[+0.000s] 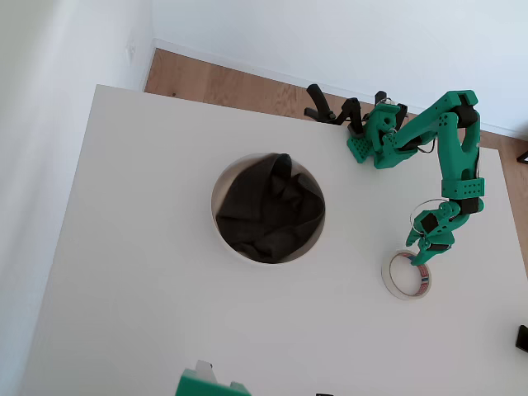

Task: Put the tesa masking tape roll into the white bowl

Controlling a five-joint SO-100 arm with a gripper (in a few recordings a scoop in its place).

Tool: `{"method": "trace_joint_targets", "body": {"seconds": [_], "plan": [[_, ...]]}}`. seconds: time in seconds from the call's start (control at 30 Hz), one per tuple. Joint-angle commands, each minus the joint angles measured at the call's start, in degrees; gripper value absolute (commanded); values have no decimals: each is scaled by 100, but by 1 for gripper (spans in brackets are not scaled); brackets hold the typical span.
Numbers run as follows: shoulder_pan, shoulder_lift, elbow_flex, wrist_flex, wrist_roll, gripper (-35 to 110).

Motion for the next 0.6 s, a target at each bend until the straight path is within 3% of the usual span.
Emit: {"method": "trace_joint_targets", "body": {"seconds": [0.0,0.2,0.57], "plan": [[-220,141,-308,105,132,13],[-510,114,-308,211,185,-8],[-633,176,-299,167,26,-8]]}}
